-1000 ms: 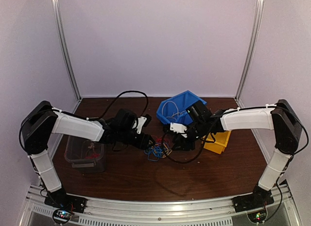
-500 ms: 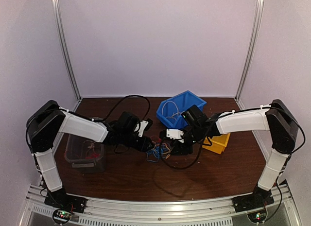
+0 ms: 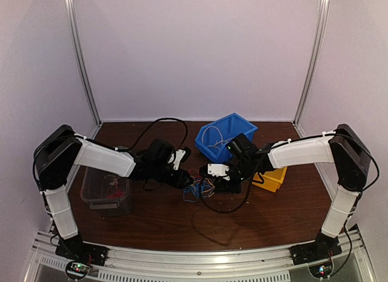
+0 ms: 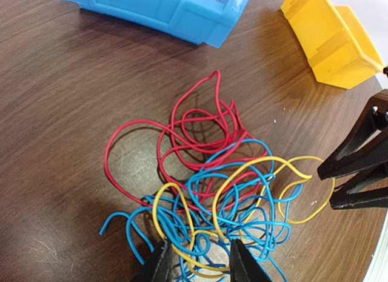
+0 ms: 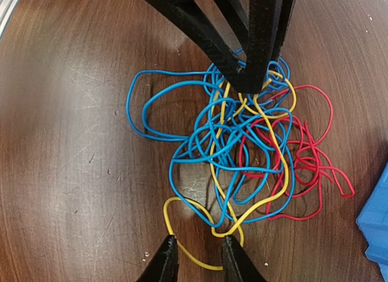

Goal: Untangle the cables

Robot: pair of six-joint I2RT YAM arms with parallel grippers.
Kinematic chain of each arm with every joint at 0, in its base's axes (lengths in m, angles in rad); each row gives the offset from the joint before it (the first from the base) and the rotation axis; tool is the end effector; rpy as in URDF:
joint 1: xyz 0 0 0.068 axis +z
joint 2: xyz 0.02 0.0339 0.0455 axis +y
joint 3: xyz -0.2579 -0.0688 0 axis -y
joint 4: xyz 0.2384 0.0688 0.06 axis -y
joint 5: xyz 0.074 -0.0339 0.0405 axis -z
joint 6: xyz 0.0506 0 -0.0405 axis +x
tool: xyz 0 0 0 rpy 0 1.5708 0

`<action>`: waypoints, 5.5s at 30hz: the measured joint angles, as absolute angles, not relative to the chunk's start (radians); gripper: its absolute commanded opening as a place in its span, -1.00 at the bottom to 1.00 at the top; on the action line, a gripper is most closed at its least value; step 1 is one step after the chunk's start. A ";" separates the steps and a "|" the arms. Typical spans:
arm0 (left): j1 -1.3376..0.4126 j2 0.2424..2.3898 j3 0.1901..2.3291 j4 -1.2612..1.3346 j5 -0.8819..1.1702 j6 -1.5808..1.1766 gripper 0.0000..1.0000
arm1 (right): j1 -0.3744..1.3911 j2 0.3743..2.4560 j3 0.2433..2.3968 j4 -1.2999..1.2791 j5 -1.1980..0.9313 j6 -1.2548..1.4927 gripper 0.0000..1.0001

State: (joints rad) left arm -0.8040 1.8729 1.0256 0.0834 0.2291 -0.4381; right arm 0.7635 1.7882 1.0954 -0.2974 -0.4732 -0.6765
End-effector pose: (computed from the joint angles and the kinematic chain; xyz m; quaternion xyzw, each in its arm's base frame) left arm 0.2613 -0.2878 0.1355 0.2104 0.8903 -0.3124 0.2560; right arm 0.2461 0.2674 0.1597 -0.6646 0.6560 0.2365 0.2682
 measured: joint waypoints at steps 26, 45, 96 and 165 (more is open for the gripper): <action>-0.804 1.873 1.026 0.083 0.228 -0.438 -0.33 | 0.764 1.788 1.066 -0.289 -0.447 -0.685 -0.45; -0.804 1.856 1.060 0.038 0.211 -0.414 -0.20 | 0.767 1.755 1.128 -0.321 -0.472 -0.645 -1.00; -0.956 1.803 0.944 0.426 -0.115 -0.226 -0.67 | 0.712 1.627 1.782 -0.537 -0.717 -0.310 -1.00; -0.913 1.589 0.906 0.447 -0.236 -0.263 -0.06 | 0.595 1.613 1.765 -0.476 -0.745 -0.223 -1.00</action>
State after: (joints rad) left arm -0.9134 1.5894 0.9058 0.4465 -0.2356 -0.2630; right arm 0.5949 1.6131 1.7653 -0.4755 -0.7448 -0.2226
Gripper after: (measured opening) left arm 0.449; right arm 0.009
